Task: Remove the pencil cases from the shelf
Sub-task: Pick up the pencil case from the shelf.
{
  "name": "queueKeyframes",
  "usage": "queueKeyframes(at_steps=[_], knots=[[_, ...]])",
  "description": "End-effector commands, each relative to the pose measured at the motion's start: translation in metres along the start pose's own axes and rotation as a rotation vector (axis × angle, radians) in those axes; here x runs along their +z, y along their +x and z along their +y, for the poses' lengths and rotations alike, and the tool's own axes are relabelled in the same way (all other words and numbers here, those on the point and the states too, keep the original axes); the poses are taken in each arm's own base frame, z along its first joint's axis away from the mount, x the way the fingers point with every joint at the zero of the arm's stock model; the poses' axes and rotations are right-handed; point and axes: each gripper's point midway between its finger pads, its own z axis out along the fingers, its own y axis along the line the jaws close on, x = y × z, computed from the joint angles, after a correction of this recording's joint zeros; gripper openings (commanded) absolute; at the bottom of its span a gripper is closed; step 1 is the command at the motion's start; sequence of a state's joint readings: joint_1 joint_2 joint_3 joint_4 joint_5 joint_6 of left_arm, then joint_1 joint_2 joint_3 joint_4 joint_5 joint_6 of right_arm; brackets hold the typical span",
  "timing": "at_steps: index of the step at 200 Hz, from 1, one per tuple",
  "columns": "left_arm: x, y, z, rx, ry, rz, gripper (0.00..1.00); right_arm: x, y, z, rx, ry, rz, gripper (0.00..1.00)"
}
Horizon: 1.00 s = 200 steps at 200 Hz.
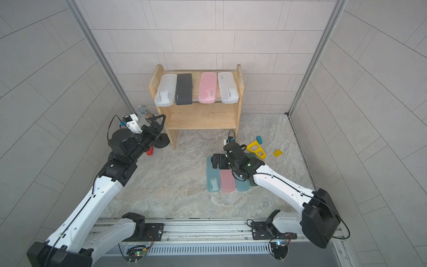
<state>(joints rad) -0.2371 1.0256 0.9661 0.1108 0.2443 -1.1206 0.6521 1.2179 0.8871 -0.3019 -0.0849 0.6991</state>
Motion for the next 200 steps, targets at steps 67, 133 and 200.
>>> queueKeyframes(at_steps=[67,133,200], knots=[[0.001,-0.034,-0.096,-0.098,0.288,-0.039,1.0,-0.021,-0.005,-0.039,0.018,0.058,0.003,1.0],[0.024,-0.039,-0.091,-0.073,0.247,-0.045,1.0,-0.034,-0.021,-0.052,0.048,0.061,-0.024,1.0],[0.036,-0.044,-0.09,-0.073,0.243,-0.054,0.78,-0.038,-0.022,-0.061,0.05,0.078,-0.018,1.0]])
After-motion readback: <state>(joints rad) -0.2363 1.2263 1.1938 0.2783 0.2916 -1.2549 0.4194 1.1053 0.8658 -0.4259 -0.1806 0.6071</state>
